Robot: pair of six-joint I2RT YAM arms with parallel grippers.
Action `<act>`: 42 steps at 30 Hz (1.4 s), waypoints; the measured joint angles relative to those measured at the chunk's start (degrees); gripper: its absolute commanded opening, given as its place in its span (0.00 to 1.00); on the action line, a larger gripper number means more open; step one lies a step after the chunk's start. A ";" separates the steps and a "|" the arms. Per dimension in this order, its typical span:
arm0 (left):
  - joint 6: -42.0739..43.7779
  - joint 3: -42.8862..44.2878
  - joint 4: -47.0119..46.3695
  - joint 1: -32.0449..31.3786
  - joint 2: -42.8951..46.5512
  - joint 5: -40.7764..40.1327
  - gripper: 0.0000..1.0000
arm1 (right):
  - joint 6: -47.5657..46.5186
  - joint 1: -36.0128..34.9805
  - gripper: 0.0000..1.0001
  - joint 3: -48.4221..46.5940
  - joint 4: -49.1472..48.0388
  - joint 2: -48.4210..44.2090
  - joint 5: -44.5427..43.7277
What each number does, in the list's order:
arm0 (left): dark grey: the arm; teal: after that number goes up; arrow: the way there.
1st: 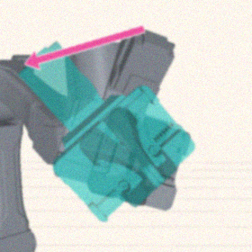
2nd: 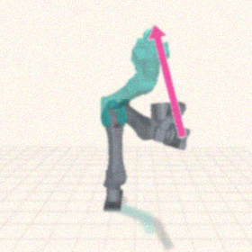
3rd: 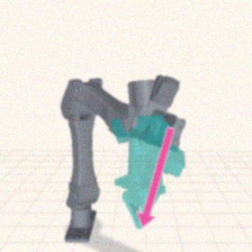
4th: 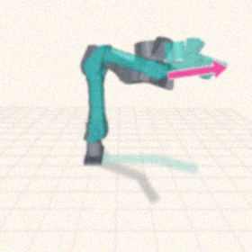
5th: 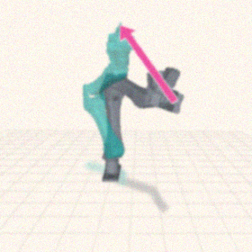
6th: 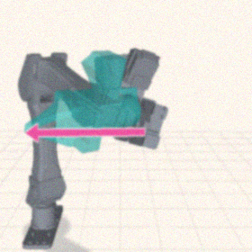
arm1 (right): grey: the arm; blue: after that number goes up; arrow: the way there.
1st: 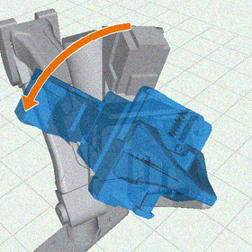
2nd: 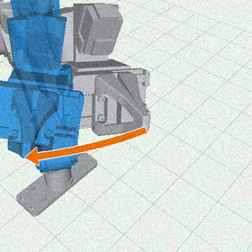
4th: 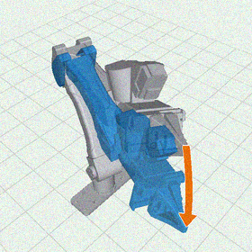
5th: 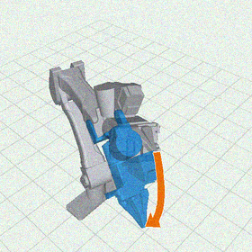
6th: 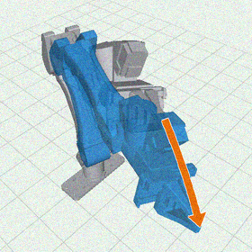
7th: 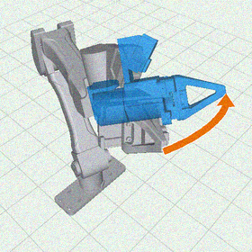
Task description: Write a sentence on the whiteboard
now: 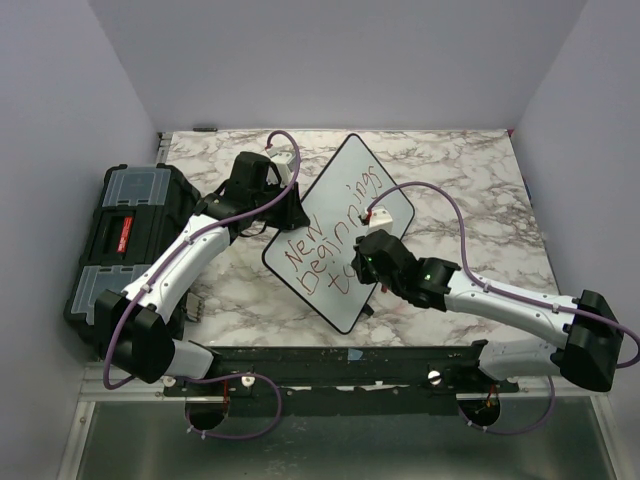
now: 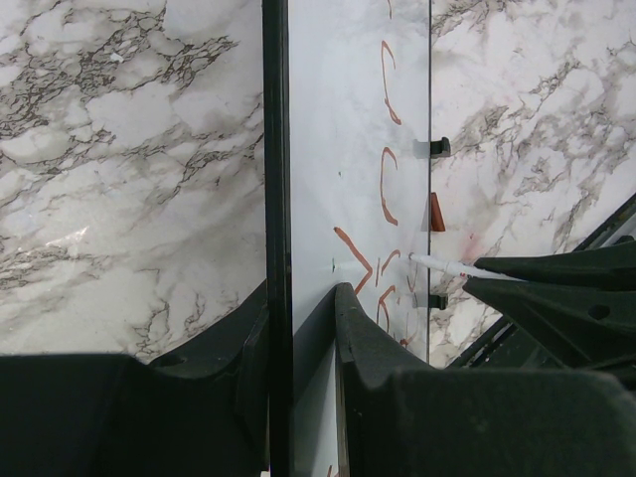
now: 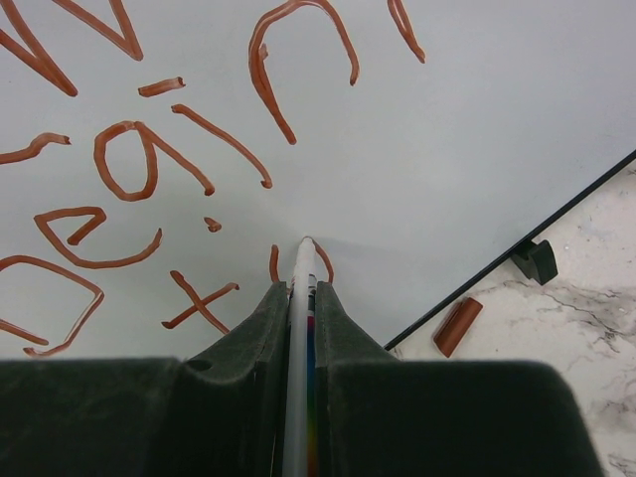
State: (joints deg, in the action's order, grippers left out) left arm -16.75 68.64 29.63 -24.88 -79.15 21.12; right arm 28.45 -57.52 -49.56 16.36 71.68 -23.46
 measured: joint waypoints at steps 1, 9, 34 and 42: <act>0.00 0.00 0.00 0.00 0.00 0.00 0.00 | 0.00 0.00 0.01 0.00 0.00 0.00 0.07; 0.00 0.00 0.02 0.00 0.00 -0.07 0.00 | 0.02 0.00 0.01 0.00 -0.20 -0.35 1.42; 0.20 0.00 -0.28 -0.66 0.46 -0.20 0.00 | -0.50 2.19 0.01 0.00 -0.15 -5.77 -0.17; 0.20 0.00 -0.28 -0.74 0.48 -0.35 0.00 | -2.43 11.13 0.01 0.57 -0.98 -5.60 2.69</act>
State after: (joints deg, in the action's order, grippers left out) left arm -16.56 68.64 29.34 -25.63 -78.67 20.78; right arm 26.02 -46.39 -48.99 15.38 66.08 -20.78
